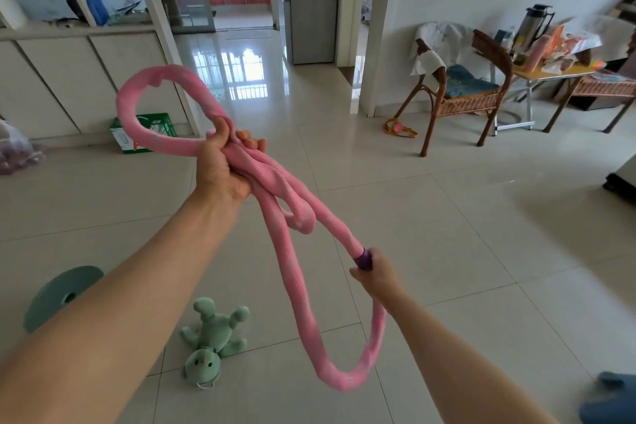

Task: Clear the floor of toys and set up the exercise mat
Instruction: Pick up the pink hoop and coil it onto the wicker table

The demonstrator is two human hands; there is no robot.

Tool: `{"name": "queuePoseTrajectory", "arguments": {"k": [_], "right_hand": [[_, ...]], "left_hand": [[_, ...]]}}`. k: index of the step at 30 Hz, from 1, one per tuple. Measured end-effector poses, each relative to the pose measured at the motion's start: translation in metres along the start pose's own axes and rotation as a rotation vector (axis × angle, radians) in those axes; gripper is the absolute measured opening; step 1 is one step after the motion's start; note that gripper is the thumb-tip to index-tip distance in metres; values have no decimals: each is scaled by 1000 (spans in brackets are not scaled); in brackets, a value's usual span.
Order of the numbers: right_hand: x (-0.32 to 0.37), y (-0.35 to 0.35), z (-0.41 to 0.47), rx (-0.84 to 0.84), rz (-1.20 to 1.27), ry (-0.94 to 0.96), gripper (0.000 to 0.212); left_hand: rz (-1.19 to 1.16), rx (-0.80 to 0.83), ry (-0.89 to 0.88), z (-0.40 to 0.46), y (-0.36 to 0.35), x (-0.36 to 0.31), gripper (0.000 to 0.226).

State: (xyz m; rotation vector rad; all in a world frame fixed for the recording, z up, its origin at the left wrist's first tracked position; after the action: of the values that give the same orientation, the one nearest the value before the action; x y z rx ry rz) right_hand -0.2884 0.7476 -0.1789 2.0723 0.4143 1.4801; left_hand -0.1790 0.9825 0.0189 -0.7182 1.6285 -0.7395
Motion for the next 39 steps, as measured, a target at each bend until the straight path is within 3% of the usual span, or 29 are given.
{"name": "queuePoseTrajectory", "arguments": {"k": [2, 5, 12, 18, 20, 23, 29, 34, 36, 39], "right_hand": [[-8, 3, -1, -44, 151, -20, 28], [-12, 32, -4, -275, 261, 16, 25], [21, 108, -27, -661, -18, 169, 24], [76, 133, -52, -795, -92, 421, 29], [104, 137, -60, -799, -96, 563, 27], [153, 135, -77, -791, -146, 800, 22], [235, 109, -108, -666, -227, 1218, 20], [275, 83, -110, -556, -308, 1322, 19], [280, 61, -110, -488, -440, 1356, 24], [280, 58, -104, -402, -364, 1310, 22]], "left_hand": [[16, -46, 2, 0, 10, -2, 28], [77, -109, 45, 0, 22, 0, 28], [421, -203, 101, 9, 48, -11, 27], [840, -329, -5, 10, 61, -35, 15], [1000, -337, -17, 9, 65, -38, 7], [1227, -356, -11, 5, 74, -39, 20], [1434, -251, 24, -5, 77, -28, 18], [1622, -149, -15, -15, 49, -32, 16], [1603, -74, -21, -17, 35, -24, 24], [1481, -27, 11, -23, 31, -23, 26]]}}
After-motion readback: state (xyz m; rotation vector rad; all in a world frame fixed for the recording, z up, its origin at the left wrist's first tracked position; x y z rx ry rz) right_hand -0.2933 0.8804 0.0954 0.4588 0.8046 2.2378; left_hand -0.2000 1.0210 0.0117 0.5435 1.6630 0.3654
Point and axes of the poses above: each hand's wrist, its own z-axis towards the middle knuckle, its own y-axis out of the back of the hand, x = y × z, the point moved 10 cm from there along z, towards the middle knuckle, and after that the axes turned 5 degrees about y, right-handed, at the moved point
